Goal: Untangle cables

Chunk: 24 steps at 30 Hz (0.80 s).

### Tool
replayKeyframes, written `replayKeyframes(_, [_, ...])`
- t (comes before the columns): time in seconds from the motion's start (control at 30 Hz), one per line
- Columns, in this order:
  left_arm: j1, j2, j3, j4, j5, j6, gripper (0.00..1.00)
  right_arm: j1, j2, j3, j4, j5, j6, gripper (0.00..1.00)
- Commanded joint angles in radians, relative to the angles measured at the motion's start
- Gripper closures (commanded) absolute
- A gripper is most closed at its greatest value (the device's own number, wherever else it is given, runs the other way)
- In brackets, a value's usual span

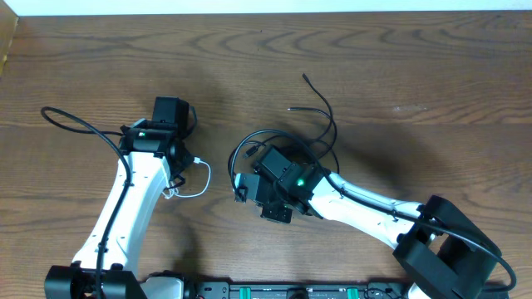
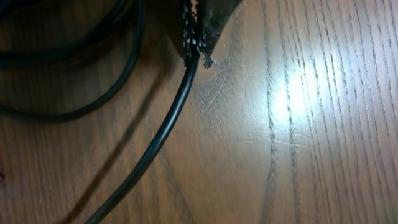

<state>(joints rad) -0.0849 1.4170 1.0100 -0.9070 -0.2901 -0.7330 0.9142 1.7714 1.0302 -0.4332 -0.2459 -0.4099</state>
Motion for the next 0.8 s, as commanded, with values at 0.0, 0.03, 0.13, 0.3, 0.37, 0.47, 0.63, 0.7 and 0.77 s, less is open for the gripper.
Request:
replayKeyframes(0.0, [0.004,0.003,0.017,0.006,0.035,-0.005,0.93,-0.013,-0.006,0.000,0.007,0.010,0.041,0.99])
replayKeyframes(0.03, [0.004,0.003,0.017,0.008,0.041,-0.005,0.92,-0.021,-0.006,0.001,0.010,0.010,0.052,0.99])
replayKeyframes(0.13, [0.003,0.003,0.017,0.014,0.048,-0.005,0.93,-0.061,-0.006,0.003,0.012,0.011,0.100,0.99])
replayKeyframes(0.3, [0.002,0.003,0.015,0.040,0.105,-0.004,0.93,-0.188,-0.006,0.003,0.010,0.012,0.164,0.99])
replayKeyframes(0.37, [0.002,0.003,0.012,0.058,0.129,0.005,0.93,-0.245,-0.002,0.002,0.002,0.013,0.176,0.99])
replayKeyframes(0.47, [-0.002,0.003,0.001,0.114,0.210,0.047,0.92,-0.332,0.009,0.002,-0.012,0.012,0.208,0.99])
replayKeyframes(0.63, [-0.051,0.003,-0.034,0.241,0.310,0.160,0.92,-0.462,0.043,0.002,-0.013,0.011,0.293,0.99])
replayKeyframes(0.7, [-0.090,0.005,-0.046,0.278,0.309,0.208,0.93,-0.492,0.048,0.002,-0.013,0.011,0.327,0.99])
replayKeyframes(0.77, [-0.133,0.011,-0.049,0.308,0.306,0.280,0.92,-0.515,0.048,0.002,-0.011,0.011,0.359,0.98])
